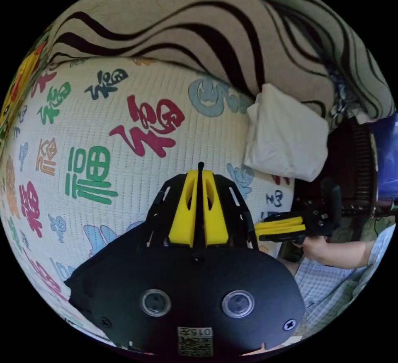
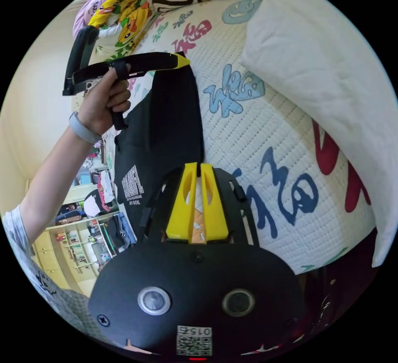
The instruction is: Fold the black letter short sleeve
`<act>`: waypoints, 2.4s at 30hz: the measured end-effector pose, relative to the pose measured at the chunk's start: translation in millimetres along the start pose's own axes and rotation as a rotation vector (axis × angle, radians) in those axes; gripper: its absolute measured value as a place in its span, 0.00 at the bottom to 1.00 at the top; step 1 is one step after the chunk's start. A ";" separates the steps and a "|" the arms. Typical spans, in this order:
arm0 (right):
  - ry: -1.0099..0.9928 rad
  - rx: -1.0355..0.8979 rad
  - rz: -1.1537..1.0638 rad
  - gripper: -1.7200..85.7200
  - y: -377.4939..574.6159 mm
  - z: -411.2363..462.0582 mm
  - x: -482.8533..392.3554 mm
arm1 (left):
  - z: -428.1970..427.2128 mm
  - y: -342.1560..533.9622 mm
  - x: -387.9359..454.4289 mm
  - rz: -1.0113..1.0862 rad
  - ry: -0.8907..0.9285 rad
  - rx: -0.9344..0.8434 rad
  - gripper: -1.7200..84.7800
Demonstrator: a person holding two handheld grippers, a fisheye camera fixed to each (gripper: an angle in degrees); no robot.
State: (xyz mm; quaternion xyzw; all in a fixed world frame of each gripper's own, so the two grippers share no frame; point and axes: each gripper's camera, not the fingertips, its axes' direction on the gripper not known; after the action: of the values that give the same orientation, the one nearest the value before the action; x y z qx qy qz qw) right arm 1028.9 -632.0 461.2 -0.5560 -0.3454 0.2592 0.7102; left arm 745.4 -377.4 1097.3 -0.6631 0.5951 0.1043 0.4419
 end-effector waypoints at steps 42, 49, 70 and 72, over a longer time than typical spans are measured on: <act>0.304 -0.116 -0.360 0.01 33.0 191.2 -278.1 | -165.7 248.6 -105.0 -0.236 0.012 0.212 0.05; 0.396 -0.229 -0.415 0.01 23.7 244.7 -296.2 | -121.1 195.4 -123.7 -0.252 -0.084 -0.018 0.01; 0.215 -0.214 -0.489 0.01 3.7 299.4 -372.1 | -137.4 396.0 -126.6 -0.500 -0.185 0.095 0.01; 0.228 -0.260 -0.542 0.01 1.1 320.4 -387.9 | -121.9 442.7 -123.9 -0.534 -0.232 0.001 0.01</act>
State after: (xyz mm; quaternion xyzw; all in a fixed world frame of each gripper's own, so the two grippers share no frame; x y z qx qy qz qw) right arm 536.2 -728.0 427.5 -0.5554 -0.4293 -0.0499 0.7105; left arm 274.4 -333.8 1046.8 -0.7796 0.3452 0.0593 0.5192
